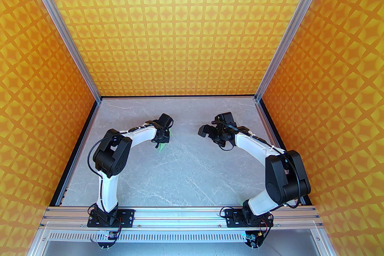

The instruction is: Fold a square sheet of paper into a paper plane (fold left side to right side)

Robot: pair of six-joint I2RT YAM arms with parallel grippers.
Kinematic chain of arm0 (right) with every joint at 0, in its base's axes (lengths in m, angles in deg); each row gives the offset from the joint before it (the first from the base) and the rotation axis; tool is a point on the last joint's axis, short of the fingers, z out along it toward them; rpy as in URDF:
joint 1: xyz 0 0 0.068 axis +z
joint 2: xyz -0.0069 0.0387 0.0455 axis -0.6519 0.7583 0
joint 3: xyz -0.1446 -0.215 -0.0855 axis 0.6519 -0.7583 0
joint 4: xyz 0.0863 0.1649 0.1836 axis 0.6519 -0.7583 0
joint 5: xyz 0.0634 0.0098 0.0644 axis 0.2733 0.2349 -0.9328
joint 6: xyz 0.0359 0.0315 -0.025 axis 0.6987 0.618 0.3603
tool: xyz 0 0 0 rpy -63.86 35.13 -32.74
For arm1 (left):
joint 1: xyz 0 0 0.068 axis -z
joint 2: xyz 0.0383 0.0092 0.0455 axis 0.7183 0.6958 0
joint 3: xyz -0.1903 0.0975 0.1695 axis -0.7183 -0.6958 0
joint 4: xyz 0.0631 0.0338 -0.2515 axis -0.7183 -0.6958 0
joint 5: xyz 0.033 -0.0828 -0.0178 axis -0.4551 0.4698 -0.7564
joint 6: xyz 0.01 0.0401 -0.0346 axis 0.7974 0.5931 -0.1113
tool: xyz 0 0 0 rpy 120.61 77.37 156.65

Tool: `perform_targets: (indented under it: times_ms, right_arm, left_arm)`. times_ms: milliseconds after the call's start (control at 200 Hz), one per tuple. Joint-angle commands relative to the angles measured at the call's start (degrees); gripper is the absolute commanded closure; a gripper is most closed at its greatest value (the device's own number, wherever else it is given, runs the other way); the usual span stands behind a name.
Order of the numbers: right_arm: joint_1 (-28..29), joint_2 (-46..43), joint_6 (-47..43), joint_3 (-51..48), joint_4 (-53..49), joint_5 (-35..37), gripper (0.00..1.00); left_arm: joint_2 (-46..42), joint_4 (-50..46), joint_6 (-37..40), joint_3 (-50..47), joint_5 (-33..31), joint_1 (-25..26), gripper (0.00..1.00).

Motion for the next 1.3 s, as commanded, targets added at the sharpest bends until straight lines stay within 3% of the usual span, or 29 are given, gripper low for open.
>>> perform_targets:
  times_ms: [0,250,460,650,930,1155,1245,1295]
  right_arm:
    - [0.1,0.11,-0.74,1.09,0.2,-0.65,0.01]
    - [0.13,-0.7,-0.57,0.49,0.2,-0.32,0.01]
    - [0.17,-1.25,-0.53,-0.04,0.2,-0.14,0.01]
    - [0.13,-1.9,-0.53,-0.36,0.19,0.12,0.01]
    - [0.13,-3.0,-0.62,-0.49,0.2,1.15,0.02]
    - [0.14,-4.22,-1.58,0.15,-1.08,2.62,0.01]
    - [0.18,-5.8,-3.25,0.85,-2.85,5.39,0.01]
    - [0.1,-7.12,-4.21,1.07,-3.88,7.36,0.01]
  left_arm:
    - [3.29,-5.03,-0.68,-0.95,1.2,-0.38,0.75]
    - [4.91,-6.97,-0.76,-1.75,1.15,-0.29,0.71]
    - [4.7,-7.04,-0.73,-2.67,1.15,-0.15,0.51]
    - [4.83,-7.62,-0.69,-2.14,1.18,-0.2,0.43]
    - [2.85,-8.08,-1.03,-1.36,1.16,-0.18,0.42]
    - [-1.78,-12.78,-1.29,4.55,1.15,-0.35,0.4]
    - [-3.94,-15.11,-1.3,7.18,1.15,-0.46,0.35]
    - [-5.51,-16.1,-1.47,7.81,1.16,-0.46,0.23]
